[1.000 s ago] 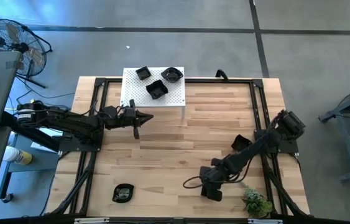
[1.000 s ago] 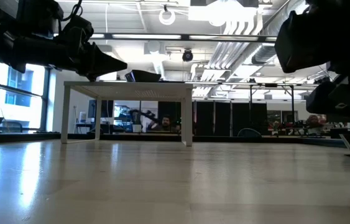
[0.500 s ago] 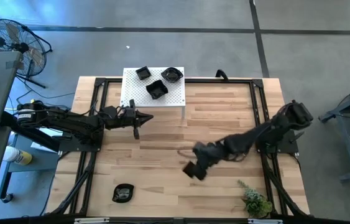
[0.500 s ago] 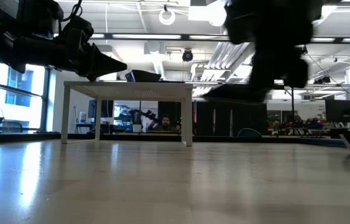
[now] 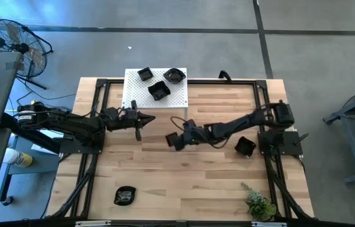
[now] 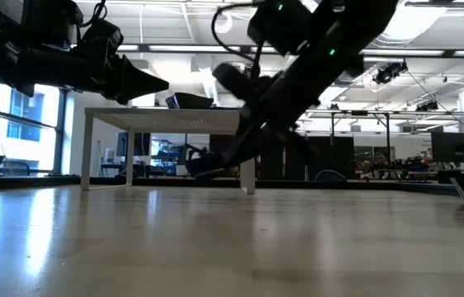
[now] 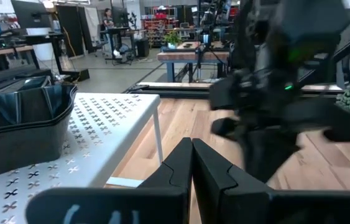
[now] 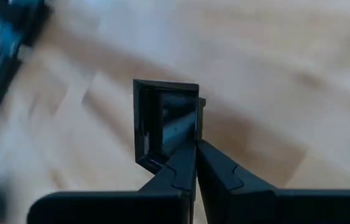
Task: Pick & Place Mini shaped plates
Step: Stack the black square plate on top of the black square plates on the shelf, then stack the black distorted square plate on top of the black distorted square plates on the shelf
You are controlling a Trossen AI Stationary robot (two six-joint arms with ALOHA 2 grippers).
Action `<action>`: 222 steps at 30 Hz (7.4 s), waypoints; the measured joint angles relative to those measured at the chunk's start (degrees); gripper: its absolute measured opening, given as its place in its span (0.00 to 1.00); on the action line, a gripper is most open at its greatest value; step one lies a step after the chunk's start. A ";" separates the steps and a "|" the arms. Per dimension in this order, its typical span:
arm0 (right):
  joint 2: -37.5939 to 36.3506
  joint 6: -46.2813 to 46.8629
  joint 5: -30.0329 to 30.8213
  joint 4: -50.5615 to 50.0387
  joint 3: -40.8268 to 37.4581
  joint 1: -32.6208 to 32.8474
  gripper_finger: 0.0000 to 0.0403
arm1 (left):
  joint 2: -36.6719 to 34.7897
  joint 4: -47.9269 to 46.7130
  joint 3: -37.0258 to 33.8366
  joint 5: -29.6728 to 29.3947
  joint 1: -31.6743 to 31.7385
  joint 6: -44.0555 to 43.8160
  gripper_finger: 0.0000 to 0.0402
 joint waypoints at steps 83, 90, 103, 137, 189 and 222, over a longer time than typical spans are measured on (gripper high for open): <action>-35.11 -62.63 -13.06 59.44 -51.22 -14.04 0.01 | 38.36 -72.81 47.17 -14.38 -16.52 -18.08 0.16; -35.16 -62.63 -12.64 59.51 -51.45 -14.04 0.01 | 38.22 -73.66 47.17 -13.81 -16.52 -16.57 0.01; -35.16 -62.63 -12.66 59.38 -51.45 -14.04 0.01 | 30.57 -84.14 56.15 -10.72 -16.50 -8.09 0.00; -35.16 -63.03 -12.74 58.32 -51.43 -14.05 0.01 | 22.45 -104.97 76.50 -20.73 23.21 11.42 0.00; -35.14 -54.24 -12.72 51.94 -51.41 -14.05 0.01 | 3.77 -69.75 43.08 6.32 24.08 10.26 0.01; -38.36 -12.32 -7.68 -57.81 -12.68 12.26 0.30 | -3.63 -29.82 15.98 16.57 24.02 3.39 0.00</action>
